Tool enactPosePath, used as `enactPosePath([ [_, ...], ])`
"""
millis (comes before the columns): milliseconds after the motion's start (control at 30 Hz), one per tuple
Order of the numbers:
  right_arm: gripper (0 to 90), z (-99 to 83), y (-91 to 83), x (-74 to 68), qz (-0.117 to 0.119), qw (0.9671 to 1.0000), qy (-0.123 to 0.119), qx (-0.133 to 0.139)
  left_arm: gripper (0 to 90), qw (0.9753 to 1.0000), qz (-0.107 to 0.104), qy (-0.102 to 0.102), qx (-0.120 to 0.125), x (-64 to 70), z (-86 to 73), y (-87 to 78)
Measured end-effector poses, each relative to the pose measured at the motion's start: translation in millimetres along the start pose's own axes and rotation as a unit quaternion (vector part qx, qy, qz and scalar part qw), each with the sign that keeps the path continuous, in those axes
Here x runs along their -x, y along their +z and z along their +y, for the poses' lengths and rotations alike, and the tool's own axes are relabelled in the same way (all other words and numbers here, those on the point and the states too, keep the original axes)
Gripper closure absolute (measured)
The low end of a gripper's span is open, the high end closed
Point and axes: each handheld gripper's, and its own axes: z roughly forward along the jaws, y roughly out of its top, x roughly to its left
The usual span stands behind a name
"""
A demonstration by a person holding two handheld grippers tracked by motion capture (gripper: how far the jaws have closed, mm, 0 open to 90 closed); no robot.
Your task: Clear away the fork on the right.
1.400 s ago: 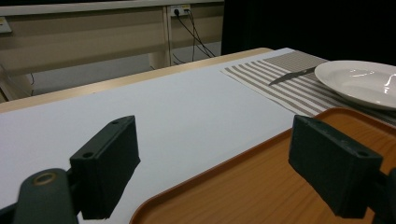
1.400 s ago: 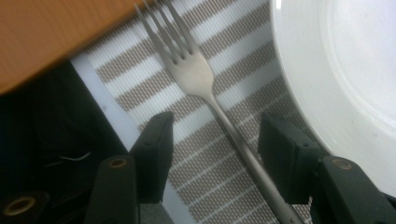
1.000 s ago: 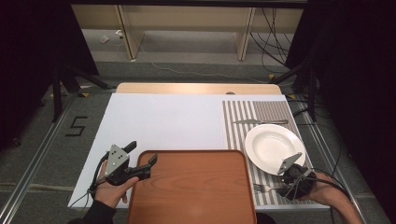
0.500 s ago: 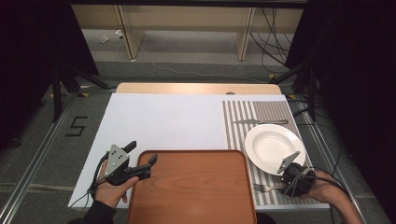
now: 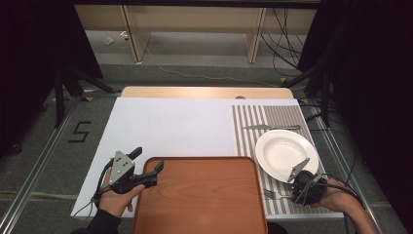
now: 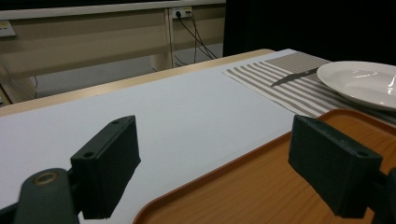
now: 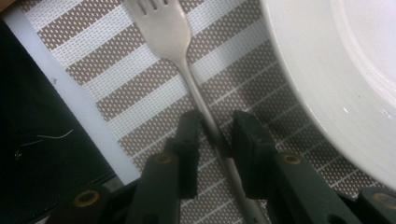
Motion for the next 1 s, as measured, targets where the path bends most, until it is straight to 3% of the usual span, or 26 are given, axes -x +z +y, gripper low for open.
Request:
enactPosePath([
  [233, 83.2, 3.3, -0.2, -4.9, 0.002, 0.9999, -0.011, -0.010, 16.1, 1.0000, -0.001, 0.001, -0.001, 0.3, -0.2, 0.3],
  [500, 84.2, 4.8, -0.7, -6.8, 0.000, 0.9997, -0.025, -0.003, 16.1, 1.0000, 0.000, 0.001, -0.002, 0.1, -0.2, 0.4],
  [600, 84.4, 7.4, -5.8, -10.0, 0.000, 0.9991, -0.036, 0.022, 16.1, 1.0000, 0.000, 0.002, -0.002, 0.1, -0.2, 0.3],
  [1000, 84.4, 13.8, -23.5, -16.4, 0.017, 0.9955, -0.029, 0.089, 16.1, 1.0000, 0.000, 0.002, -0.002, -0.1, -0.1, 0.1],
])
